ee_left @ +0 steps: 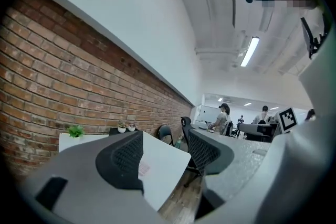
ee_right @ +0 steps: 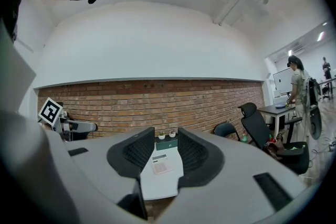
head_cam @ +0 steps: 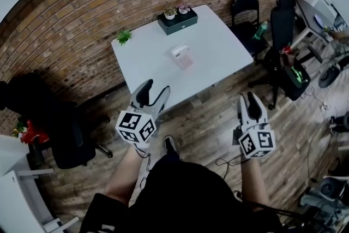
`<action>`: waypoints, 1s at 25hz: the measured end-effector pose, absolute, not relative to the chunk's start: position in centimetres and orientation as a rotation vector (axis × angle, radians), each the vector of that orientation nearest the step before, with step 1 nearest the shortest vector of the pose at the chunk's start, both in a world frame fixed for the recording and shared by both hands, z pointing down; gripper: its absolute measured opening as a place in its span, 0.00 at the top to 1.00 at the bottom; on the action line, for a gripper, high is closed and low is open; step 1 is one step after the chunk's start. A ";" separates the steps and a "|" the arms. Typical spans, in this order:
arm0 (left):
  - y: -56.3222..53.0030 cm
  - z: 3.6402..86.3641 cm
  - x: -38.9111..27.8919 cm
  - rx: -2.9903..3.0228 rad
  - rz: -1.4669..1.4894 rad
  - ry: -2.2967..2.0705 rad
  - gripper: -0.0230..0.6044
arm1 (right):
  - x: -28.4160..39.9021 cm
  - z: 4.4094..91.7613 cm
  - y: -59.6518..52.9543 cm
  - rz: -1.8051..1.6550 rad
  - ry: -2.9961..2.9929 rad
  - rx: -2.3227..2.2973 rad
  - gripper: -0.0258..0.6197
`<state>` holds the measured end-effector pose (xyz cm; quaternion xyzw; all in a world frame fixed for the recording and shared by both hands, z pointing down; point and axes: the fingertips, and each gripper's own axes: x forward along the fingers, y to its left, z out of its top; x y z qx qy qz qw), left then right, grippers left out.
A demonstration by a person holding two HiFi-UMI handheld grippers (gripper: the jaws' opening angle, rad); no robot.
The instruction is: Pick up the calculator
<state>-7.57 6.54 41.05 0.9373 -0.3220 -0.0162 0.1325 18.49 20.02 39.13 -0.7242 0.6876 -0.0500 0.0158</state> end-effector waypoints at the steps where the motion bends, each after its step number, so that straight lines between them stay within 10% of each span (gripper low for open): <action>1: 5.2 41.4 -7.7 2.712 -0.047 -0.923 0.56 | 18.3 39.2 18.9 -0.161 2.139 -2.264 0.74; 25: -8.5 49.0 -8.9 2.519 0.029 -0.775 0.56 | 14.1 42.0 2.6 -0.279 2.286 -2.222 0.77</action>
